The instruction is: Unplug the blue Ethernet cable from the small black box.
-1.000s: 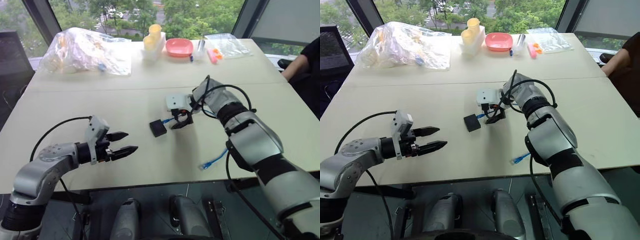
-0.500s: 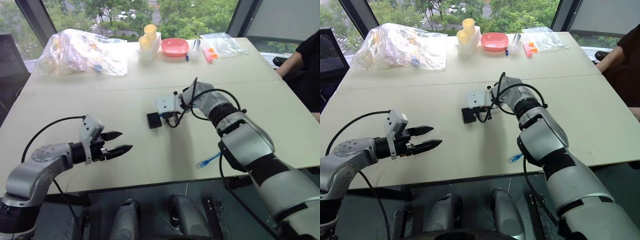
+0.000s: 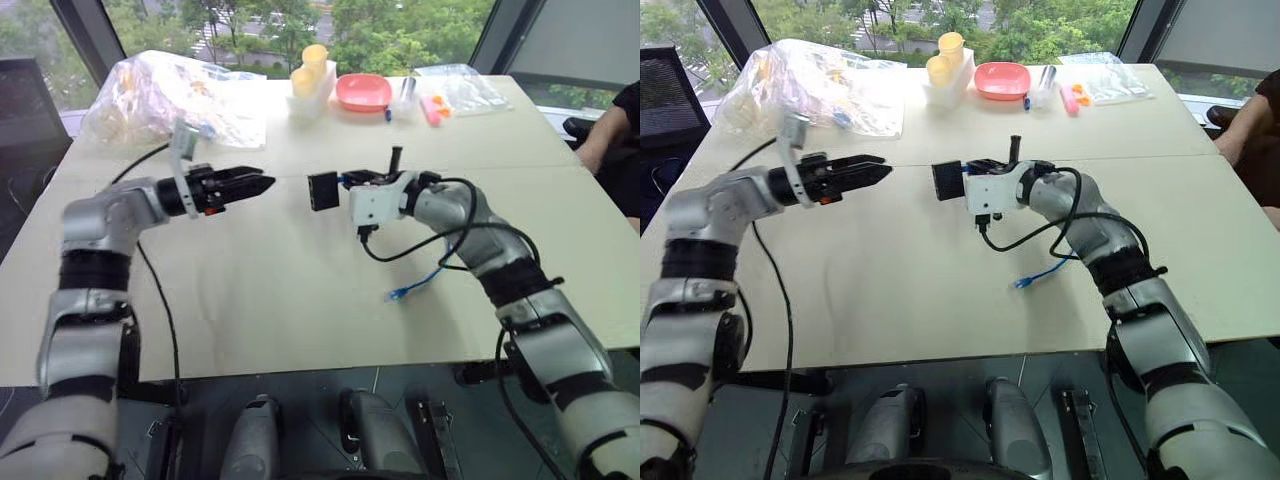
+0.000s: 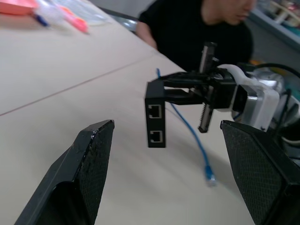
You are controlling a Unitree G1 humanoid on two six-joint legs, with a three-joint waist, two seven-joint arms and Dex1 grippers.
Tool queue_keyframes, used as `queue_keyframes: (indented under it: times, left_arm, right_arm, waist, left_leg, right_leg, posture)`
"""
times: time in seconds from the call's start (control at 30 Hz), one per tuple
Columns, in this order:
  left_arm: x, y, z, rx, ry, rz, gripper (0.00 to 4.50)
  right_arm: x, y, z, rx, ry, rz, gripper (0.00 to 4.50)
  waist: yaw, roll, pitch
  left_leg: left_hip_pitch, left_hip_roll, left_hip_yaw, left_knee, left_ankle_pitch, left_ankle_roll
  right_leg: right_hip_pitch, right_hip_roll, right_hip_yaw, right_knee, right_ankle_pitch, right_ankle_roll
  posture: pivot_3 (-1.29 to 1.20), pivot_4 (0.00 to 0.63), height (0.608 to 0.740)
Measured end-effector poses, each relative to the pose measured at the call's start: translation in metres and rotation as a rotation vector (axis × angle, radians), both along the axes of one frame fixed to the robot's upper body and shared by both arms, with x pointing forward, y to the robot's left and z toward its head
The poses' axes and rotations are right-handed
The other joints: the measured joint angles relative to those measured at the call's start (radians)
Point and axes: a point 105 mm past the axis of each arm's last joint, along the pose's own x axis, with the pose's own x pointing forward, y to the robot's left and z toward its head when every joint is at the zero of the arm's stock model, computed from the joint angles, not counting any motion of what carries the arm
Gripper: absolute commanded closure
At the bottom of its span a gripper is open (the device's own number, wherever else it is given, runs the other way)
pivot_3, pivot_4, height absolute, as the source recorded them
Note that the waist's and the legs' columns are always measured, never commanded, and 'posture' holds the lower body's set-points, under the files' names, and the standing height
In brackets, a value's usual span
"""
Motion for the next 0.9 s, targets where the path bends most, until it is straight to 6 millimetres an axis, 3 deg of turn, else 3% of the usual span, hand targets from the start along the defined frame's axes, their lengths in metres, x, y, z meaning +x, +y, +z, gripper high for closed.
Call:
queue_keyframes:
  times: [0.1,0.27,0.63,0.67,0.9]
  left_arm:
    - [0.005,-0.018,0.001,0.010,-0.023,-0.062,0.69]
    - [0.027,-0.042,-0.012,0.010,-0.031,0.007,0.69]
    - [0.032,-0.062,-0.016,-0.047,-0.029,0.002,0.69]
    - [0.032,-0.063,-0.015,-0.046,-0.029,-0.001,1.24]
    - [0.027,-0.071,-0.014,-0.062,-0.030,-0.056,3.03]
  right_arm:
    - [-0.005,-0.003,0.007,0.039,-0.034,-0.036,4.27]
    - [-0.011,-0.009,0.003,0.100,-0.026,-0.091,4.27]
    - [-0.021,-0.011,0.007,0.127,-0.031,-0.116,4.27]
    - [-0.022,-0.011,0.007,0.127,-0.031,-0.115,4.31]
    - [-0.023,-0.012,0.002,0.128,-0.005,-0.121,4.31]
  waist:
    - [0.002,0.000,0.000]
    - [0.006,0.000,0.000]
    - [0.004,0.000,0.000]
    - [0.004,0.000,0.000]
    - [0.003,0.000,0.000]
  left_leg:
    - [0.001,0.000,0.000,0.000,0.000,0.000]
    - [0.000,0.000,0.000,0.001,0.000,0.000]
    - [0.000,0.000,0.000,0.001,-0.001,0.001]
    - [0.000,0.000,0.000,0.001,-0.001,0.001]
    - [0.000,0.000,0.000,0.001,-0.001,0.001]
  right_leg:
    - [0.000,0.000,0.000,0.001,0.000,-0.001]
    - [0.000,0.000,0.001,0.000,0.000,-0.001]
    - [0.000,0.000,0.002,0.000,0.000,-0.001]
    - [0.000,0.000,0.002,0.000,0.000,-0.001]
    - [0.000,0.000,0.002,0.000,0.000,-0.001]
  posture:
    - [0.00,0.150,0.740]
    - [0.00,0.150,0.740]
    - [0.00,0.150,0.740]
    - [0.00,0.150,0.740]
    - [0.00,0.150,0.740]
